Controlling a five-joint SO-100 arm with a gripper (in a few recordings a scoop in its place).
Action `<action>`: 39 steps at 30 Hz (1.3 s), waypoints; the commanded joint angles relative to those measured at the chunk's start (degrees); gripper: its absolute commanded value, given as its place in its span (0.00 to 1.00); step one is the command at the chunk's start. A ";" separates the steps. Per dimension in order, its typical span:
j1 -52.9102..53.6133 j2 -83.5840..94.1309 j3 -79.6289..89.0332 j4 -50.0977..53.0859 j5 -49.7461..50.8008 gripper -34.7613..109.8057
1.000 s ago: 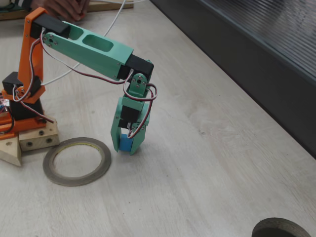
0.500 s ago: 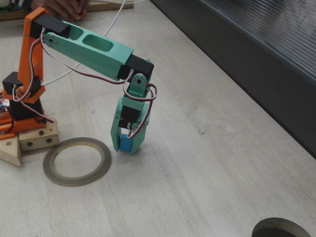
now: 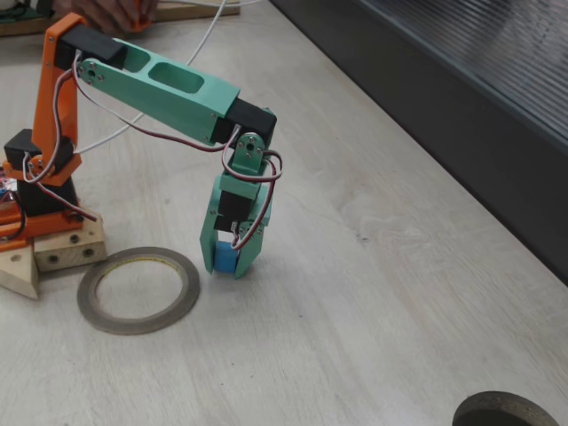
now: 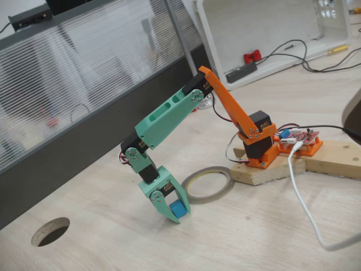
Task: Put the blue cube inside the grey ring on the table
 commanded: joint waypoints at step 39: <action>24.43 18.98 0.88 1.67 0.79 0.33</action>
